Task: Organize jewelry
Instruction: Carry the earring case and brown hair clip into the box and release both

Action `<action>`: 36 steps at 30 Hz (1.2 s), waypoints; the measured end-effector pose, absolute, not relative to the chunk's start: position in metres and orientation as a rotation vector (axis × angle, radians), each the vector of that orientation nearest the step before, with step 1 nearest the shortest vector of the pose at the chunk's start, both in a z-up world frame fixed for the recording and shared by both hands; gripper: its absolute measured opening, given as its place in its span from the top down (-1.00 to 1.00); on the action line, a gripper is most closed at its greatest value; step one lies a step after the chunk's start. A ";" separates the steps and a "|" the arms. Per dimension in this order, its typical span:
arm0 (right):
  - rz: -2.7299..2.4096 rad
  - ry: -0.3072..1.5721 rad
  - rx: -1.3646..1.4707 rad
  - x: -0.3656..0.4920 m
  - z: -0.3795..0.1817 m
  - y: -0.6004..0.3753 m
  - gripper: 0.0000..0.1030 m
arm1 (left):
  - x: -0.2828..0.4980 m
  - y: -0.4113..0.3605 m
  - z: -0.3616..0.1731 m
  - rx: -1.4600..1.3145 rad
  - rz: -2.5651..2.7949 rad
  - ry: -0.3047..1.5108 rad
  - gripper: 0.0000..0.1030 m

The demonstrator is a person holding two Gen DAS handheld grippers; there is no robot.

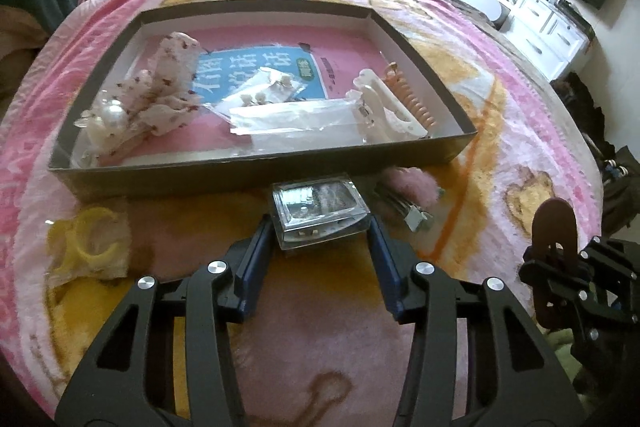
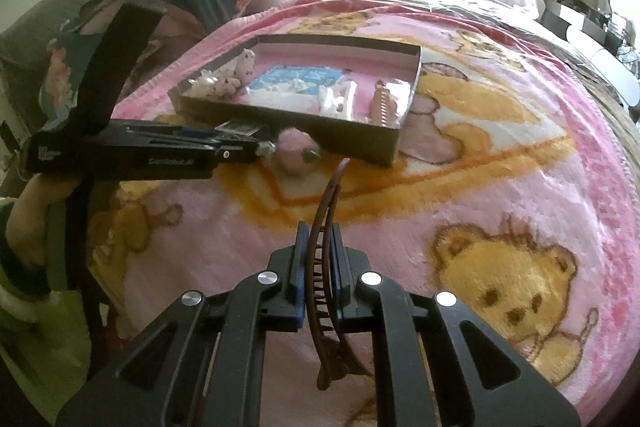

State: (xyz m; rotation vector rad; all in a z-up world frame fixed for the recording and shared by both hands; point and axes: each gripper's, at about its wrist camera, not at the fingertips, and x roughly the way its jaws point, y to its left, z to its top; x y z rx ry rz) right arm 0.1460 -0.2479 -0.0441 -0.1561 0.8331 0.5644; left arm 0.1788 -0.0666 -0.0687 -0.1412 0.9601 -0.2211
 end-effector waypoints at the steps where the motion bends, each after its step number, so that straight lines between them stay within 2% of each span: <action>1: 0.568 0.830 -0.157 0.146 -0.043 -0.246 0.82 | 0.177 -0.064 -0.066 -0.142 -0.220 0.955 0.24; 22: 0.684 0.715 -0.154 0.154 0.003 -0.184 0.82 | 0.146 0.003 -0.018 -0.193 -0.123 0.840 0.24; 36: 0.602 0.659 -0.080 0.221 0.026 -0.182 0.82 | 0.183 0.012 0.001 -0.174 -0.093 0.793 0.24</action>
